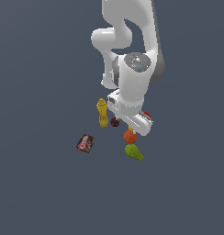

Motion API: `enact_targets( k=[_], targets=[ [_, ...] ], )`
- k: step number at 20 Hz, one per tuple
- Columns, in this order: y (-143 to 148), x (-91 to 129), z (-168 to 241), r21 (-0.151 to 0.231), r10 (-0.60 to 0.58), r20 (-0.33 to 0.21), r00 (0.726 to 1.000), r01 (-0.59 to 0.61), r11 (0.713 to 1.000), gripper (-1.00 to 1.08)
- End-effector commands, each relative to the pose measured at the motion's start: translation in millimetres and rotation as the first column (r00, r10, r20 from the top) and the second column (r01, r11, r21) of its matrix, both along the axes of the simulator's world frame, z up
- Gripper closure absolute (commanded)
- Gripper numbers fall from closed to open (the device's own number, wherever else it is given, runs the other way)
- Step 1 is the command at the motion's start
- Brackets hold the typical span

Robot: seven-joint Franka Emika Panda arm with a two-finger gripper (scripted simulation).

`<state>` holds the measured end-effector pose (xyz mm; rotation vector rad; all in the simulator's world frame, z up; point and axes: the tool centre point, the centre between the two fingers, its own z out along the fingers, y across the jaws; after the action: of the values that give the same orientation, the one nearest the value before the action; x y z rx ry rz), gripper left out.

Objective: Pick up a designated object from a clutter of objects.

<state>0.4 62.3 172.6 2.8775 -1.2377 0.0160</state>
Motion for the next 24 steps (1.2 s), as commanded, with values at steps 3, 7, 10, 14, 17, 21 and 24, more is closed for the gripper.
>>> enact_targets(
  k=[3, 7, 10, 14, 17, 21, 24],
  targets=[
    [8.5, -2.8, -16.9, 0.003, -0.102, 0.000, 0.995, 0.102, 0.995, -0.92],
    [15.9, -6.0, -31.7, 0.006, -0.191, -0.001, 0.982, 0.191, 0.982, -0.92],
    [21.3, -8.7, -42.6, 0.008, -0.256, -0.002, 0.967, 0.256, 0.967, -0.92],
    [27.5, -12.3, -55.1, 0.010, -0.330, -0.003, 0.944, 0.330, 0.944, -0.92],
    [31.1, -14.6, -62.5, 0.011, -0.373, -0.004, 0.928, 0.373, 0.928, -0.92],
    [34.6, -17.0, -69.8, 0.012, -0.415, -0.005, 0.910, 0.415, 0.910, -0.92],
    [36.3, -18.2, -73.3, 0.012, -0.435, -0.005, 0.900, 0.436, 0.900, -0.92]
  ],
)
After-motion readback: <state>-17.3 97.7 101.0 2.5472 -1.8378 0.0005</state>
